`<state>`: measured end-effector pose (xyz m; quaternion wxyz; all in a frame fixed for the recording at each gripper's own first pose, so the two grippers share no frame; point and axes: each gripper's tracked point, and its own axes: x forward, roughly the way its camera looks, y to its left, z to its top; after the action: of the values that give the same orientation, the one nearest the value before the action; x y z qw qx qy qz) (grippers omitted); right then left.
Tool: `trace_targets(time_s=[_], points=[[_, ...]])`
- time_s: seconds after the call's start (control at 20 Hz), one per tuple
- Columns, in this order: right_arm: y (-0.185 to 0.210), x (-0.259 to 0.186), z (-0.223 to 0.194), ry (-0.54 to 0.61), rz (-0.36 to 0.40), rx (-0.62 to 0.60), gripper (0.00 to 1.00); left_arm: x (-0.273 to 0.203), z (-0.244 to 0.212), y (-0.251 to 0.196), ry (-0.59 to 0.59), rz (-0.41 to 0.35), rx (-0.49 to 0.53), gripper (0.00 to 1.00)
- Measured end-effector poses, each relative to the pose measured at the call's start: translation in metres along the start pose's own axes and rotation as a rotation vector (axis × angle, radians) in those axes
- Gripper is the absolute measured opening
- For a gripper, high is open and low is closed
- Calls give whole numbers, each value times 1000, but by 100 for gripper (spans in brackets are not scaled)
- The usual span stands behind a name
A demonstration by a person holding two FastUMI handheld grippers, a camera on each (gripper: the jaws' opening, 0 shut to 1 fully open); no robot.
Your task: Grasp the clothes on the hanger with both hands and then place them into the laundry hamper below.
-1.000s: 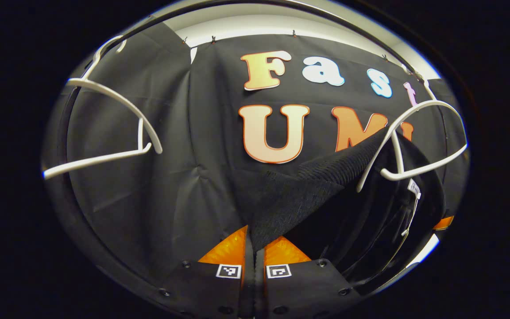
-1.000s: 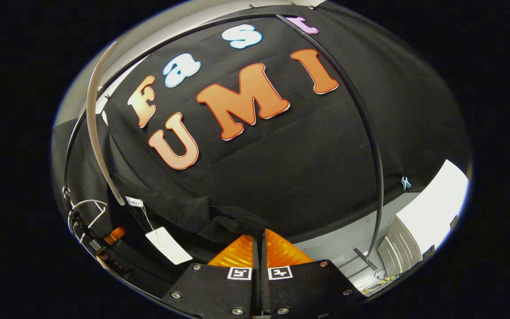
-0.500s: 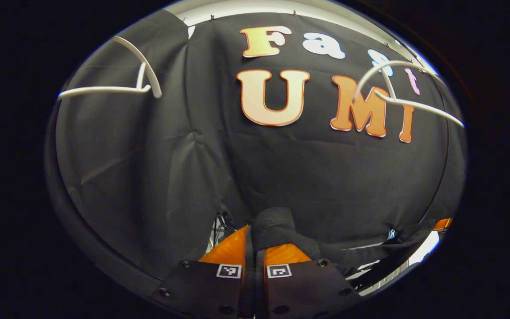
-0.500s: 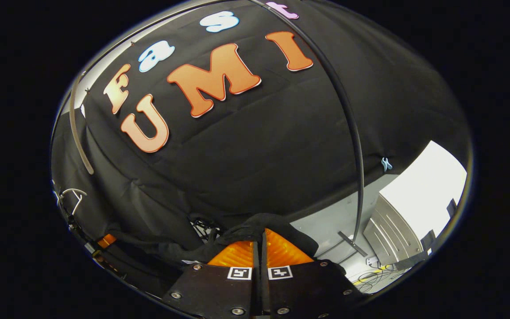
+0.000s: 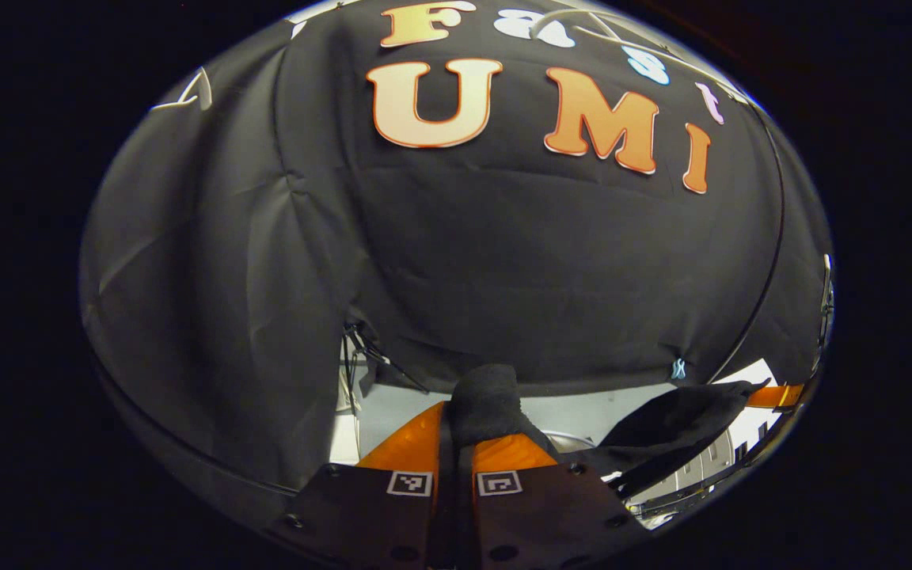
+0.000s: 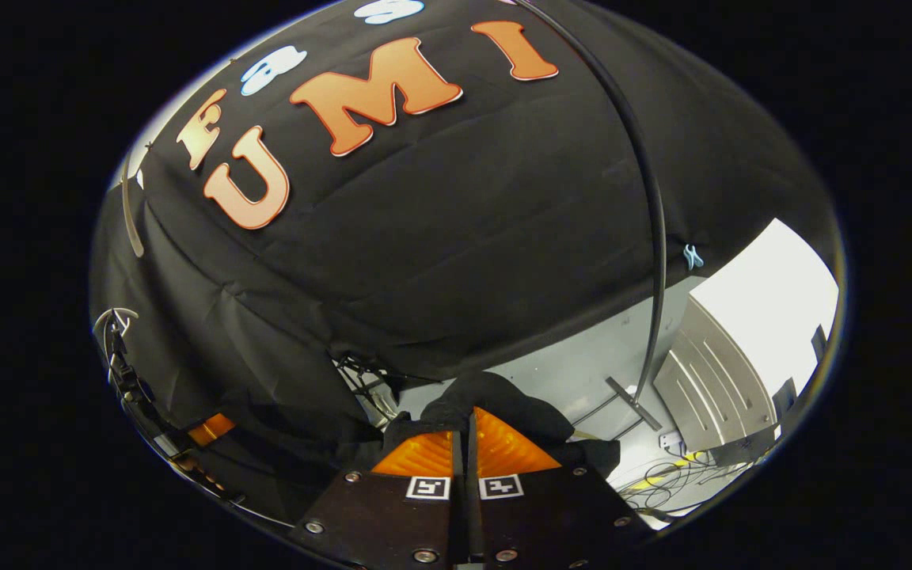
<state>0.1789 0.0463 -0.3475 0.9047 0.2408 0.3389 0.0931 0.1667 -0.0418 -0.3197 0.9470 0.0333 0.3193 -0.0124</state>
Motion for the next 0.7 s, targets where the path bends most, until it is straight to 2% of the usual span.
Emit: trace_targets(time_s=[0.5, 0.7], points=[[-12, 27, -70, 119, -51, -1, 0, 28, -76, -52, 159, -82, 57, 7], [-23, 34, -94, 168, -85, -26, 0, 32, -118, -75, 264, -134, 62, 7]])
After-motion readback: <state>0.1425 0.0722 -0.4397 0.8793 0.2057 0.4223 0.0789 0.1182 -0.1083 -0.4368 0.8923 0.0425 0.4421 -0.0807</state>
